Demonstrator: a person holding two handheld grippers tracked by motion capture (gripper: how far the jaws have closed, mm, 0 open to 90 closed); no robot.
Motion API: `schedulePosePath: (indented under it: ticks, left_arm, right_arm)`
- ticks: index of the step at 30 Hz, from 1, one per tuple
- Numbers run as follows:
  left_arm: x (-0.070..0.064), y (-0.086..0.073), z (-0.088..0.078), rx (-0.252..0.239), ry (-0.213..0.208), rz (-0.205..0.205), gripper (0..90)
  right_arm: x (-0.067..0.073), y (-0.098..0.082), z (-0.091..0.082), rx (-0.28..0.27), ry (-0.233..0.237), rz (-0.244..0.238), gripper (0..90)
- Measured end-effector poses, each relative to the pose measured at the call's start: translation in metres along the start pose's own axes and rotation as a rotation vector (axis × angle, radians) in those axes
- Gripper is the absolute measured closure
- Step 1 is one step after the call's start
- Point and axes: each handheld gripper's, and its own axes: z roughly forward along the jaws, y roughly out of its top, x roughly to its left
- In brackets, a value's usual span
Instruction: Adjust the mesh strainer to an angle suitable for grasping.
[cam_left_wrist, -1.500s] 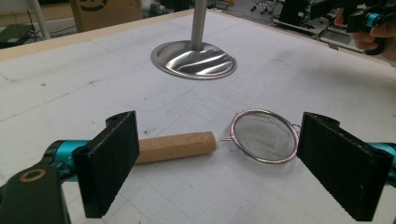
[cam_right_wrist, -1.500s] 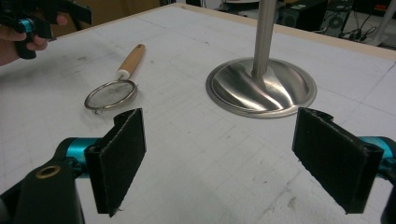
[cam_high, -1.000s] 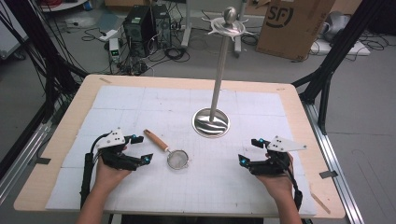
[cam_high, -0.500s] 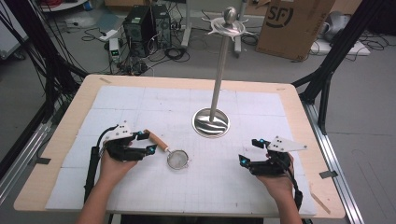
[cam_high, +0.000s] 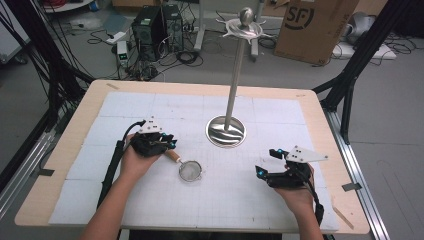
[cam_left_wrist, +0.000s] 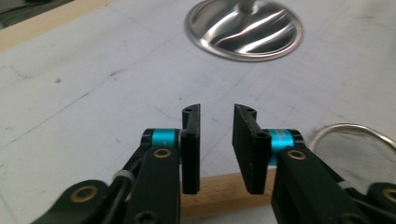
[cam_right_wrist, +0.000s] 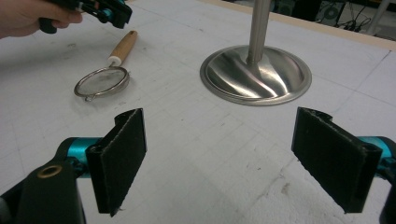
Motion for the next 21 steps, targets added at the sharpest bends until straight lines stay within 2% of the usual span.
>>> schedulePosePath:
  ticks: [5,11,21]
  left_arm:
    - [0.006,0.0,0.009,0.044,0.037,-0.02,85.2]
    - [0.01,-0.005,0.013,0.085,0.052,-0.034,88.0]
    - [0.01,-0.011,0.017,0.145,0.06,-0.015,89.7]
  right_arm:
    - [0.001,0.0,0.001,0.01,0.003,-0.001,17.1]
    - [0.0,-0.001,0.003,0.015,0.004,-0.004,17.1]
    - [0.0,-0.002,0.005,0.027,0.006,-0.003,17.2]
